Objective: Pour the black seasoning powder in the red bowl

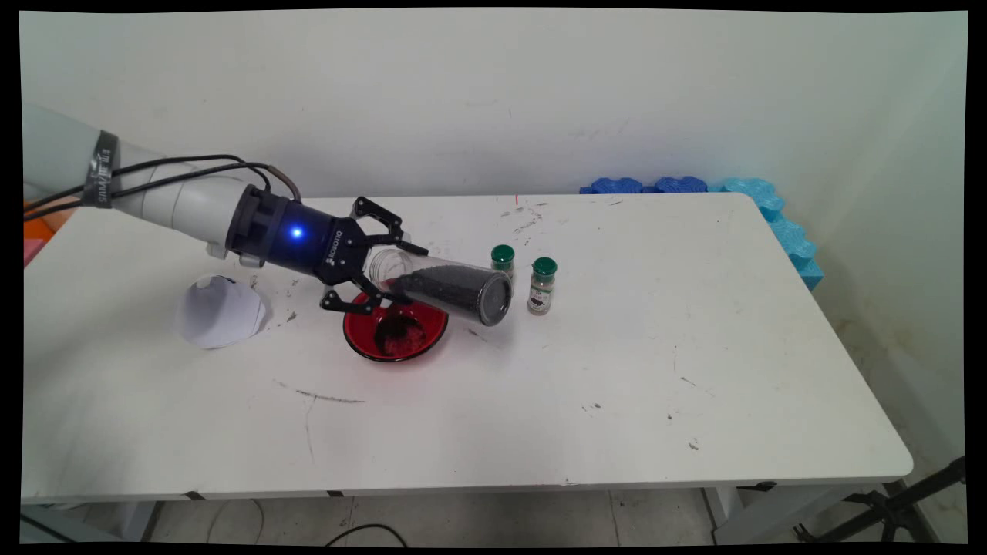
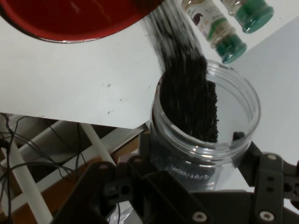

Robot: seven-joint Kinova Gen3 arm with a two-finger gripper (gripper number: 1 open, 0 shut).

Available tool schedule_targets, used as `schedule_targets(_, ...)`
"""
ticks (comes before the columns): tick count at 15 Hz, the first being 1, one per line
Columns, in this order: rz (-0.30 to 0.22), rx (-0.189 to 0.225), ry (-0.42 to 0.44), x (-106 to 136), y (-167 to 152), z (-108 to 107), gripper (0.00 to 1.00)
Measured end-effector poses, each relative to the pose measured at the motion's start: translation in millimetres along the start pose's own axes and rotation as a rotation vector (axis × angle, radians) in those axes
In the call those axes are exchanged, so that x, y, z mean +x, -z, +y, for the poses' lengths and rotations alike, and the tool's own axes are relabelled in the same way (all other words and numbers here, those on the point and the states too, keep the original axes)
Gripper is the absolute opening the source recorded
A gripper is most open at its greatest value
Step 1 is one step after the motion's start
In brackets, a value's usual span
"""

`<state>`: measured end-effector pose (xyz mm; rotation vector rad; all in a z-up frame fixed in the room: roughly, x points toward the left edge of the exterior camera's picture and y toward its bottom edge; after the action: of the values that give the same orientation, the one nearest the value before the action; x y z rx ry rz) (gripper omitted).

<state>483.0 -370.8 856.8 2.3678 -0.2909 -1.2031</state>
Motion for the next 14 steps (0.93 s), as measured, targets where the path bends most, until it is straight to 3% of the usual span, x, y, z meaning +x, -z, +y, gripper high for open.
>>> schedule_targets(14, -0.018, -0.034, 0.082, -2.7, 3.2, -4.1, 0.00)
